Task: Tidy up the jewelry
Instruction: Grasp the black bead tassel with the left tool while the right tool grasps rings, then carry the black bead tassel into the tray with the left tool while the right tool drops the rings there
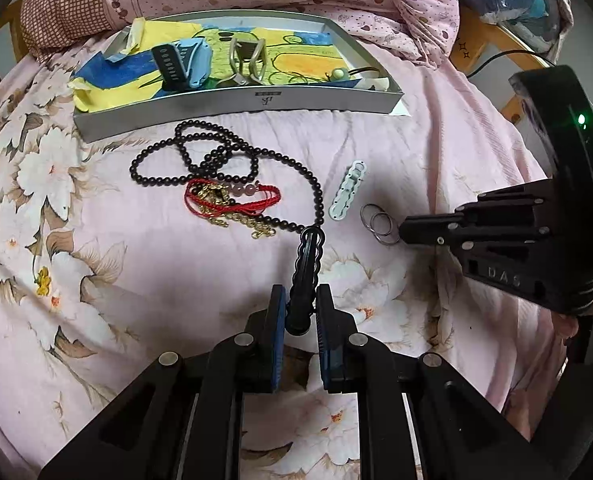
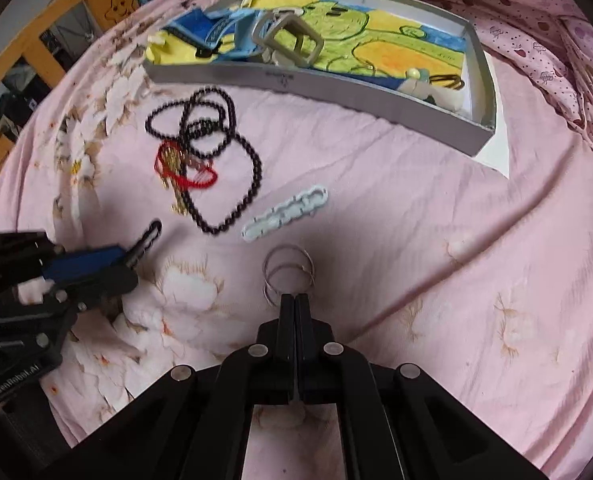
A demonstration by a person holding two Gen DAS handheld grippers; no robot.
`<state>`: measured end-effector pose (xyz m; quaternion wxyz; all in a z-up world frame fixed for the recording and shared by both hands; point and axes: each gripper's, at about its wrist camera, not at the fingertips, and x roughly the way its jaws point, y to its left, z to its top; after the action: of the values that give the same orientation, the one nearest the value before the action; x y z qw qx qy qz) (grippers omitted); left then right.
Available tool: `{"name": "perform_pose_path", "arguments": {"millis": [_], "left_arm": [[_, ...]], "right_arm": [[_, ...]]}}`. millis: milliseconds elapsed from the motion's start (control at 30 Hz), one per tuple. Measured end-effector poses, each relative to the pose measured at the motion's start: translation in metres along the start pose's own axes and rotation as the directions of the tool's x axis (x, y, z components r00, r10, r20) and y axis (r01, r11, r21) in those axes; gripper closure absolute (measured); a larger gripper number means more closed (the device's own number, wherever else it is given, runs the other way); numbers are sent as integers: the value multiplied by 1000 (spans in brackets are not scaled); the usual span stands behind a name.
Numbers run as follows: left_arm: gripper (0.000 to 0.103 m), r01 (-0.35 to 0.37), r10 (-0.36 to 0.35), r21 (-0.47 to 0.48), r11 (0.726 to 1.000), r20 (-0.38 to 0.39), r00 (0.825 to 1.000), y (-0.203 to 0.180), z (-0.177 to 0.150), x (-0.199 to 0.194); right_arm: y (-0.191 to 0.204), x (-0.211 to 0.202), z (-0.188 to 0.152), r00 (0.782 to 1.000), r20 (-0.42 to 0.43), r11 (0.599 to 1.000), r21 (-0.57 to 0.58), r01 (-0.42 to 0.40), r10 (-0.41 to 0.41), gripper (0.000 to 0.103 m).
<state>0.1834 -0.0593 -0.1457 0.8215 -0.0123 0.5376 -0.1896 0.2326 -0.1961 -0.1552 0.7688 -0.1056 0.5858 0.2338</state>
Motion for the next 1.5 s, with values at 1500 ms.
{"name": "perform_pose_path", "arguments": {"millis": [1500], "left_arm": [[91,-7,21,-63,998,227,974,3,81,-38]], "right_arm": [[-16,-81,60,891,452,991,134,-14,-49,76]]}}
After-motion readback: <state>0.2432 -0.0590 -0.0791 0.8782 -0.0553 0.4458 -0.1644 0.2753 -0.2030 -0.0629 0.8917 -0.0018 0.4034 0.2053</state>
